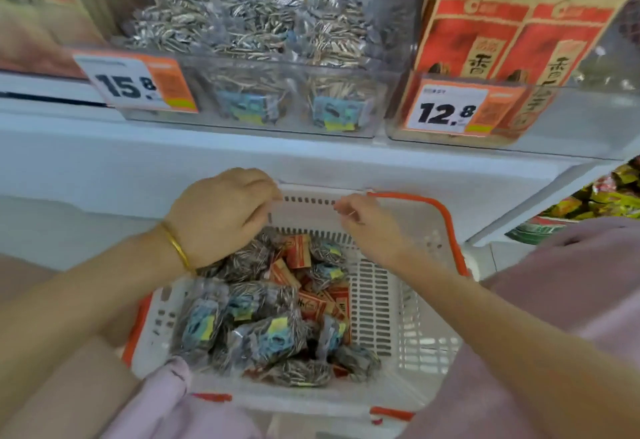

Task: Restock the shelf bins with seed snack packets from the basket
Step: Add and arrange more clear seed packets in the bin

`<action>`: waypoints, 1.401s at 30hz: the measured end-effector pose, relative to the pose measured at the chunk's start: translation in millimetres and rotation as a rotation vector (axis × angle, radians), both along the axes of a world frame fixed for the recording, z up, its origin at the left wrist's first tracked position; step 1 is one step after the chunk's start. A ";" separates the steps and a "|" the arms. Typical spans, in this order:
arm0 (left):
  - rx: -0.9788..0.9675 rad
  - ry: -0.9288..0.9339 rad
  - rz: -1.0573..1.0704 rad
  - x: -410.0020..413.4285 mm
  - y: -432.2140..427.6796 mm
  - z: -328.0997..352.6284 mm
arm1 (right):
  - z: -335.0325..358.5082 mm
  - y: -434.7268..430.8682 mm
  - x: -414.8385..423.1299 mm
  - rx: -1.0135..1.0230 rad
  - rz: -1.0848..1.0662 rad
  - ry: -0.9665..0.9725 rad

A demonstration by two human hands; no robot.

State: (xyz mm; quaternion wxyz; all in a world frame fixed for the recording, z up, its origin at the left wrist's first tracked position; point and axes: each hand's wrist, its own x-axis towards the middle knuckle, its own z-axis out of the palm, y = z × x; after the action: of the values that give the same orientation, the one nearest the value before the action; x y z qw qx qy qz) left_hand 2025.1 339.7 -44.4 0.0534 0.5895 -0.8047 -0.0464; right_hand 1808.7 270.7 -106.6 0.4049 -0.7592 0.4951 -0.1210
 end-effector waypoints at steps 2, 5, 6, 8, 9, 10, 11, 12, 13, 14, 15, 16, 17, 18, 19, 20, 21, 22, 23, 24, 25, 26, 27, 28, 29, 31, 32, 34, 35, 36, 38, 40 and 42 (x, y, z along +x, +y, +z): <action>0.071 -0.018 0.034 17.1 -1.7 -13.6 | -38.6 -11.8 15.9 0.116 0.013 0.130; 0.165 -0.036 0.100 32.9 -8.0 -30.5 | -91.3 -19.1 31.1 0.172 -0.001 0.311; 0.209 -0.063 0.111 33.3 -10.2 -33.9 | -110.5 -20.1 34.7 0.169 -0.003 0.375; 0.234 -0.108 0.087 31.3 -12.3 -40.5 | -147.4 -21.5 39.4 0.157 -0.001 0.478; 0.243 -0.115 0.071 30.5 -12.4 -44.6 | -163.1 -21.9 40.4 0.161 -0.001 0.529; 0.263 -0.116 0.062 29.4 -12.1 -48.0 | -175.9 -22.1 40.8 0.167 0.001 0.574; 0.286 -0.117 0.053 28.9 -11.7 -50.8 | -187.5 -21.7 41.6 0.187 -0.001 0.602; 0.300 -0.119 0.045 29.2 -11.7 -53.0 | -198.1 -21.4 42.3 0.204 -0.013 0.608; 0.306 -0.115 0.042 30.4 -12.0 -55.4 | -201.3 -20.5 44.1 0.216 -0.043 0.583; 0.308 -0.107 0.043 31.6 -12.5 -56.9 | -205.9 -20.4 44.6 0.243 -0.091 0.547; 0.306 -0.100 0.042 33.4 -13.5 -58.0 | -206.3 -20.0 44.7 0.263 -0.131 0.517; 0.300 -0.099 0.038 34.8 -14.7 -58.9 | -206.9 -21.2 43.9 0.275 -0.143 0.505; 0.295 -0.103 0.033 36.0 -15.4 -59.4 | -206.5 -23.8 42.1 0.281 -0.123 0.527; 0.295 -0.109 0.029 36.2 -16.1 -59.7 | -205.9 -26.6 39.0 0.287 -0.076 0.568; 0.301 -0.117 0.025 36.4 -16.4 -59.8 | -204.1 -29.3 36.0 0.303 -0.017 0.603; 0.310 -0.124 0.023 36.1 -16.7 -59.9 | -201.7 -32.1 33.1 0.322 0.044 0.616; 0.318 -0.124 0.021 35.2 -16.9 -59.8 | -198.9 -34.4 31.5 0.355 0.087 0.621; 0.326 -0.121 0.019 33.7 -17.4 -60.1 | -197.1 -35.7 29.7 0.380 0.122 0.633; 0.335 -0.119 0.018 32.4 -17.7 -60.5 | -195.0 -35.6 29.1 0.372 0.165 0.665; 0.343 -0.120 0.017 31.1 -18.0 -60.8 | -194.6 -35.0 29.1 0.329 0.228 0.714; 0.345 -0.122 0.016 30.1 -18.5 -61.1 | -194.1 -33.8 29.8 0.274 0.303 0.762; 0.343 -0.124 0.016 29.4 -19.1 -61.4 | -194.6 -32.5 30.4 0.257 0.366 0.783; 0.341 -0.125 0.017 28.8 -19.4 -61.1 | -195.4 -31.8 31.0 0.290 0.408 0.763; 0.341 -0.124 0.017 28.4 -19.7 -60.8 | -196.7 -32.0 31.8 0.356 0.423 0.719; 0.344 -0.124 0.016 28.4 -19.7 -60.6 | -199.4 -32.4 33.1 0.429 0.419 0.674; 0.350 -0.129 0.017 29.0 -19.7 -60.5 | -199.4 -34.5 36.3 0.574 0.345 0.609; 0.351 -0.134 0.017 29.5 -19.8 -60.5 | -198.2 -36.4 36.6 0.641 0.306 0.586; 0.354 -0.148 0.011 30.1 -20.3 -61.4 | -195.8 -38.7 36.8 0.697 0.311 0.588; 0.359 -0.153 0.010 30.2 -20.6 -61.8 | -196.2 -39.0 36.8 0.674 0.334 0.601; 0.363 -0.157 0.010 30.1 -21.2 -62.4 | -195.1 -38.0 38.0 0.624 0.348 0.626; 0.369 -0.161 0.009 29.6 -22.8 -62.9 | -195.0 -34.6 39.1 0.583 0.342 0.613; 0.378 -0.155 0.020 28.8 -23.8 -62.9 | -209.7 -30.9 35.1 0.591 0.287 0.568; 0.386 -0.155 0.018 27.9 -23.6 -63.6 | -211.3 -21.3 31.5 0.613 0.224 0.497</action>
State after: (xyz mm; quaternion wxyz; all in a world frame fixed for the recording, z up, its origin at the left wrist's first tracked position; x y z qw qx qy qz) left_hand 2053.0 316.1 -107.9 -0.1221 0.5978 -0.7772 -0.1539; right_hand 1840.2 249.5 -317.8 0.4909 -0.6588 0.5052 0.2642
